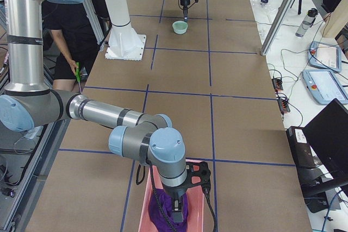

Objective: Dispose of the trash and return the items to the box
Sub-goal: 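Grasp the green bowl rim with the left gripper while the right drops the cloth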

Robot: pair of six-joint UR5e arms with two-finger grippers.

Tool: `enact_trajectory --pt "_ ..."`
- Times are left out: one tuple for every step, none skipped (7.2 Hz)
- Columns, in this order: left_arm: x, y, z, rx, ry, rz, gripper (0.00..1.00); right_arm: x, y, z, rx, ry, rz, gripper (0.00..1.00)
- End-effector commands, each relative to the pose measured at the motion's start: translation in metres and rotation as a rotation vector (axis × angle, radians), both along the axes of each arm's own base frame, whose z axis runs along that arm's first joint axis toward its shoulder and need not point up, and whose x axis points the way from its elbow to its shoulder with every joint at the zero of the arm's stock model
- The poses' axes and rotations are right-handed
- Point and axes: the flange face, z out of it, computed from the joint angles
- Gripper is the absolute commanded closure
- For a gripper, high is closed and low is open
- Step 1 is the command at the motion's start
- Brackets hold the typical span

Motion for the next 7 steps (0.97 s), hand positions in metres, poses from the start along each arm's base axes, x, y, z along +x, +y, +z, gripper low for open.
enact_trajectory --pt "0.017 0.015 0.008 -0.004 -0.023 0.011 0.02 -0.002 -0.001 -0.001 -0.005 -0.021 0.019 0.0" --pt "0.018 0.016 0.009 -0.018 -0.046 0.013 0.04 -0.002 -0.002 -0.002 -0.002 -0.03 0.02 0.0" --pt "0.024 0.023 0.009 -0.033 -0.073 0.026 0.07 -0.004 -0.002 -0.003 0.002 -0.05 0.02 0.0" --pt "0.032 0.029 0.011 -0.022 -0.089 0.02 0.19 -0.006 -0.003 -0.004 0.004 -0.065 0.025 0.0" --pt "0.033 0.03 0.01 -0.022 -0.088 0.023 0.54 -0.007 -0.004 -0.008 -0.002 -0.081 0.057 0.0" --pt "0.033 0.03 0.009 -0.021 -0.087 0.023 0.76 -0.011 -0.007 -0.012 -0.001 -0.119 0.073 0.0" --pt "0.031 0.029 0.007 -0.02 -0.084 0.021 1.0 -0.021 -0.012 -0.017 -0.004 -0.178 0.094 0.0"
